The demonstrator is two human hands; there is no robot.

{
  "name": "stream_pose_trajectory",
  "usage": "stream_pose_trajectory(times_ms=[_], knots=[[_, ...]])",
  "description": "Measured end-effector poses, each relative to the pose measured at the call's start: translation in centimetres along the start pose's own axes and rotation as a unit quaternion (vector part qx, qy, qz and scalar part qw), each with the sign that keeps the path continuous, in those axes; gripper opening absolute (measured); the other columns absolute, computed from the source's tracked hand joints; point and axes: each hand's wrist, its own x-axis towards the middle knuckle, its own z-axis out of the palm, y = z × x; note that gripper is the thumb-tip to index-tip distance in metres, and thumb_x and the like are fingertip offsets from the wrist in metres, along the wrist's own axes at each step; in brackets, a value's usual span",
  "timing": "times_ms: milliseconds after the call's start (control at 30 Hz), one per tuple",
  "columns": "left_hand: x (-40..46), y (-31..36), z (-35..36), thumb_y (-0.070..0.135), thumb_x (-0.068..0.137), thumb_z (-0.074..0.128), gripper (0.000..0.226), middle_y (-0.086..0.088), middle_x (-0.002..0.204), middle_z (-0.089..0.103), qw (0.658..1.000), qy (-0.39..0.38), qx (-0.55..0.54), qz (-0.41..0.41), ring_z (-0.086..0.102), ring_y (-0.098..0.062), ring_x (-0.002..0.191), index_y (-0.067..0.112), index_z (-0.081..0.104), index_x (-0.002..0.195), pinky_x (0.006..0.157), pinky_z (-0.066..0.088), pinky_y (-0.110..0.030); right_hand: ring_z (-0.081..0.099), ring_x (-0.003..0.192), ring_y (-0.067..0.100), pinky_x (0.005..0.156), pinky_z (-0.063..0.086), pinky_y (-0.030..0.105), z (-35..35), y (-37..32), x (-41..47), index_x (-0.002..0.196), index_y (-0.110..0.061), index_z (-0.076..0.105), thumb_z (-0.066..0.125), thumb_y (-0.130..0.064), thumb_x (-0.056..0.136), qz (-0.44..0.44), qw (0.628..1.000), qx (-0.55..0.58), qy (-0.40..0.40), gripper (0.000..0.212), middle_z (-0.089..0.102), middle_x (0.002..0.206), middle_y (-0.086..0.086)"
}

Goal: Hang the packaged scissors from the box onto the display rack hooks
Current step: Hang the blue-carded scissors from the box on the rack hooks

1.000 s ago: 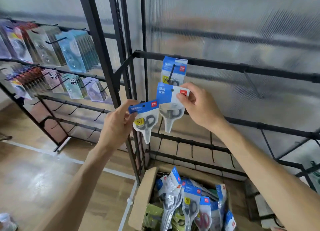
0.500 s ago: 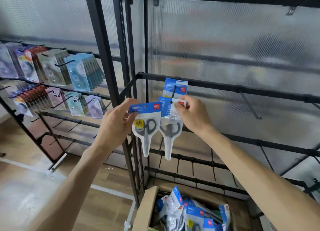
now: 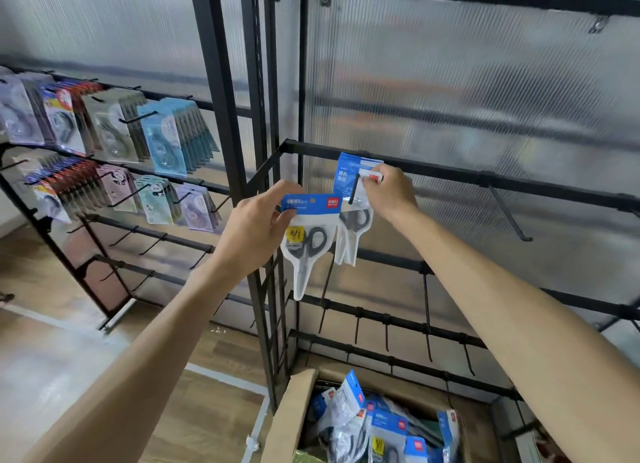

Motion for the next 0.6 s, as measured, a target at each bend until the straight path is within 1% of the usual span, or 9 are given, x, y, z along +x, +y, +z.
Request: stream_pose_trajectory(times_ms=[100,167,233,267,300,367,433,533,600], knots=[[0.2,0.2,-0.1,0.018,0.100,0.054,0.027,-0.003,0.115,0.071,1.000,-0.012,0.000,0.001,0.064,-0.005,0.081,0.020,0.053,0.126,0.063,0.053,-0.014,0.060,0.087,0.026,0.061,0.035,0.025,0.1,0.2,0.9,0.103,-0.007,0.065,0.055,-0.025,0.098,-0.006,0.999,-0.038,0.013,0.022,0.069,0.106,0.013],[0.2,0.4,-0.1,0.018,0.100,0.054,0.027,-0.004,0.115,0.071,1.000,-0.014,0.002,0.002,0.063,-0.006,0.082,0.021,0.053,0.127,0.065,0.053,-0.015,0.059,0.084,0.025,0.055,0.032,0.024,-0.2,0.3,1.1,0.105,-0.007,0.064,0.058,-0.031,0.098,-0.025,0.995,-0.093,0.027,0.026,0.069,0.106,0.013],[0.1,0.6,-0.1,0.019,0.100,0.054,0.027,-0.004,0.114,0.071,1.000,-0.015,0.006,0.009,0.062,-0.006,0.081,0.020,0.053,0.127,0.064,0.051,-0.012,0.063,0.085,0.025,0.055,0.040,0.025,-0.8,0.3,0.9,0.111,-0.007,0.059,0.062,-0.037,0.097,-0.045,0.986,-0.156,0.023,0.034,0.068,0.107,0.011],[-0.1,0.7,-0.2,0.019,0.100,0.054,0.027,-0.004,0.114,0.071,1.000,-0.018,0.006,0.015,0.062,-0.005,0.081,0.020,0.053,0.126,0.063,0.050,-0.011,0.065,0.087,0.026,0.057,0.047,0.029,-1.3,0.3,0.6,0.118,-0.007,0.054,0.064,-0.038,0.095,-0.055,0.980,-0.191,0.013,0.039,0.067,0.109,0.010],[-0.2,0.8,-0.3,0.019,0.100,0.054,0.027,-0.004,0.114,0.071,1.000,-0.022,0.004,0.022,0.062,-0.005,0.082,0.020,0.053,0.126,0.064,0.050,-0.011,0.067,0.090,0.027,0.060,0.054,0.033,-1.8,0.3,0.0,0.124,-0.007,0.048,0.067,-0.036,0.093,-0.069,0.972,-0.224,0.003,0.046,0.066,0.113,0.011],[-0.6,1.0,-0.6,0.019,0.099,0.054,0.027,-0.004,0.113,0.071,0.999,-0.029,-0.005,0.039,0.063,-0.005,0.082,0.019,0.054,0.126,0.066,0.052,-0.014,0.067,0.093,0.026,0.063,0.059,0.036,-3.1,0.1,-2.0,0.132,-0.009,0.039,0.073,-0.032,0.089,-0.106,0.960,-0.258,-0.002,0.059,0.062,0.119,0.012],[-0.7,1.3,-1.0,0.019,0.098,0.055,0.026,-0.002,0.109,0.071,0.998,-0.031,-0.008,0.051,0.065,-0.006,0.079,0.018,0.055,0.125,0.066,0.055,-0.018,0.066,0.090,0.021,0.063,0.059,0.034,-4.2,-0.3,-5.0,0.126,-0.012,0.041,0.074,-0.037,0.087,-0.169,0.958,-0.231,-0.003,0.057,0.060,0.116,0.007],[-0.4,1.8,-1.4,0.018,0.098,0.056,0.023,0.007,0.101,0.069,0.998,-0.023,-0.017,0.064,0.065,-0.001,0.078,0.023,0.055,0.121,0.066,0.058,-0.019,0.064,0.081,0.007,0.066,0.058,0.027,-5.5,-1.4,-9.6,0.118,-0.018,0.049,0.070,-0.043,0.090,-0.222,0.963,-0.109,-0.103,0.043,0.063,0.102,-0.005],[0.0,2.1,-1.4,0.019,0.099,0.056,0.021,0.014,0.099,0.064,0.997,-0.022,-0.021,0.066,0.062,0.010,0.075,0.025,0.055,0.119,0.066,0.056,-0.015,0.065,0.090,0.003,0.077,0.059,0.026,-5.7,-1.8,-11.1,0.120,-0.017,0.054,0.066,-0.036,0.095,-0.226,0.961,-0.039,-0.155,0.033,0.066,0.107,-0.006]])
